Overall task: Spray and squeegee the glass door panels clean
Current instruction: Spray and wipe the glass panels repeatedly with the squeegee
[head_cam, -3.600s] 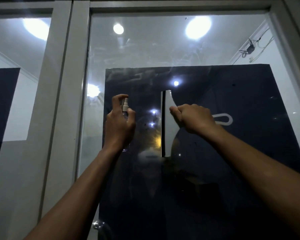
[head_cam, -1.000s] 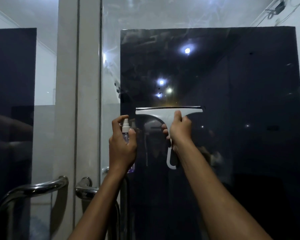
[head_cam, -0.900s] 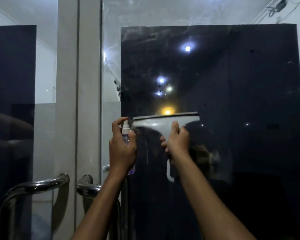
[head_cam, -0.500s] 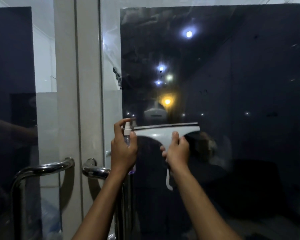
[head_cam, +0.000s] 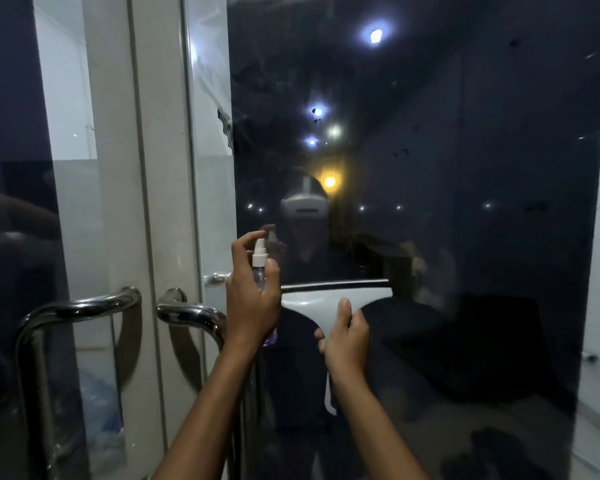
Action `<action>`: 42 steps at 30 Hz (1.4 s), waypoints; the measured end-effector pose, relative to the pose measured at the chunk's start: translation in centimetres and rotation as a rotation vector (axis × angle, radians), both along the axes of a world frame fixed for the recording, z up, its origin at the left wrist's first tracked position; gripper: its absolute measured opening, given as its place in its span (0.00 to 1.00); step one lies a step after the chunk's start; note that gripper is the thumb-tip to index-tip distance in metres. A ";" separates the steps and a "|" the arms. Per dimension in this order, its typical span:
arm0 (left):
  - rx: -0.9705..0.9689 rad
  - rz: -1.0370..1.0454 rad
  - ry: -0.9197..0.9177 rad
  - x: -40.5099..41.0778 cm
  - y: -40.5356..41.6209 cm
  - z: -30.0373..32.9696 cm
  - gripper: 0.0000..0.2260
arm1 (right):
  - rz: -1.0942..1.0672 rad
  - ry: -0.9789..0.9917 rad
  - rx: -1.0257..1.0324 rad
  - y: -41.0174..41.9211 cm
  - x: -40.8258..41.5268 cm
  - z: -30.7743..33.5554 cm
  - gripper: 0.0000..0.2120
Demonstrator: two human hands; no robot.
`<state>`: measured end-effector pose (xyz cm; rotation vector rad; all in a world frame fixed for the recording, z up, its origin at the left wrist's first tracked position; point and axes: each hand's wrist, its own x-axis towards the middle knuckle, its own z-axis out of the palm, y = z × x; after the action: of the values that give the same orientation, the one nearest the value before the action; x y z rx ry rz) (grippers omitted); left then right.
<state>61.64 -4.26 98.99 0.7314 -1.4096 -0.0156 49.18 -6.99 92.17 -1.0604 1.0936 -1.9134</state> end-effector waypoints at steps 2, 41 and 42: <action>0.008 -0.004 0.008 -0.4 0.8 -1.0 0.19 | 0.004 -0.001 -0.015 -0.4 0.0 0.0 0.18; 0.150 -0.053 0.052 -2.8 1.0 -12.7 0.18 | 0.008 -0.037 0.103 -0.2 -0.7 -13.3 0.20; 0.166 -0.053 0.051 -2.7 0.8 -13.2 0.17 | 0.010 -0.057 0.131 0.1 -0.7 -14.7 0.22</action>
<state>58.93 -3.47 85.75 0.8244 -1.3897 -0.1940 48.53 -6.89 77.42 -0.9321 1.1617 -1.8264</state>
